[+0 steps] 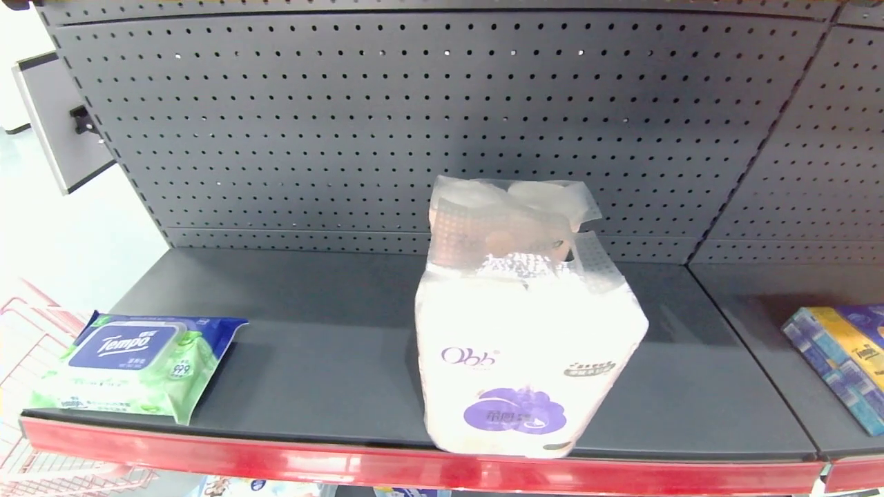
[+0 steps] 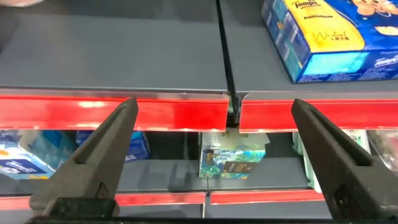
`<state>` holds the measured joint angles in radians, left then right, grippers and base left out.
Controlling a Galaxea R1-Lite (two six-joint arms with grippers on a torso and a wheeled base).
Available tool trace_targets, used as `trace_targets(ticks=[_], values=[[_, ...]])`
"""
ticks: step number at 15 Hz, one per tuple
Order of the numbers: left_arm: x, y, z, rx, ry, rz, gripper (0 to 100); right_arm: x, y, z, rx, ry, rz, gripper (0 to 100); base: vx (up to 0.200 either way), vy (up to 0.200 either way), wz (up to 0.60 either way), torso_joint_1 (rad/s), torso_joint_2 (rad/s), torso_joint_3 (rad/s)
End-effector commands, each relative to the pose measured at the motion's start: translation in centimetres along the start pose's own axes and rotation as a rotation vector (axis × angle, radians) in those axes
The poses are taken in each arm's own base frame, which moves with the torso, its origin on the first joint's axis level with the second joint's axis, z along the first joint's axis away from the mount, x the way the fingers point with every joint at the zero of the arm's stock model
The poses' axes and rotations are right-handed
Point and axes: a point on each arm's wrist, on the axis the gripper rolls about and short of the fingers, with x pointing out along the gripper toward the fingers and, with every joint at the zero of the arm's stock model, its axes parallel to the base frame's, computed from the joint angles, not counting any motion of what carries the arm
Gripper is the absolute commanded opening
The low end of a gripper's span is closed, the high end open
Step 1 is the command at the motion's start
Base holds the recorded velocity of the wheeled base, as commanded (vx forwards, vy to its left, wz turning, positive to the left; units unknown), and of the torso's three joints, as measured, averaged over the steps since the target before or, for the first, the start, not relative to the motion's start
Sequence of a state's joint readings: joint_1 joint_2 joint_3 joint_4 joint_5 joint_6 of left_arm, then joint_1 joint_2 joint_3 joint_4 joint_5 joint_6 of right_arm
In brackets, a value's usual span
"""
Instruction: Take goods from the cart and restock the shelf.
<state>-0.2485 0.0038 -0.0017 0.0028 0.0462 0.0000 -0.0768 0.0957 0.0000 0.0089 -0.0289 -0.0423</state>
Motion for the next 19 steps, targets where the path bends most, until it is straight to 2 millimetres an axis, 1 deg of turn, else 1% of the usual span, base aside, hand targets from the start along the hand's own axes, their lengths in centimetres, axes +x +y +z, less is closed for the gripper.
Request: trace_targets(ticks=[1, 19], values=[[0.01, 0.00, -0.01, 0.000, 0.001, 0.001, 100, 0.02, 0.00, 0.00, -0.001, 0.003, 0.000, 100, 0.000, 0.000, 0.00, 0.000, 0.00, 0.000], [0.01, 0.00, -0.01, 0.000, 0.001, 0.001, 100, 0.02, -0.01, 0.02, 0.009, 0.001, -0.006, 100, 0.000, 0.000, 0.00, 0.000, 0.00, 0.000]])
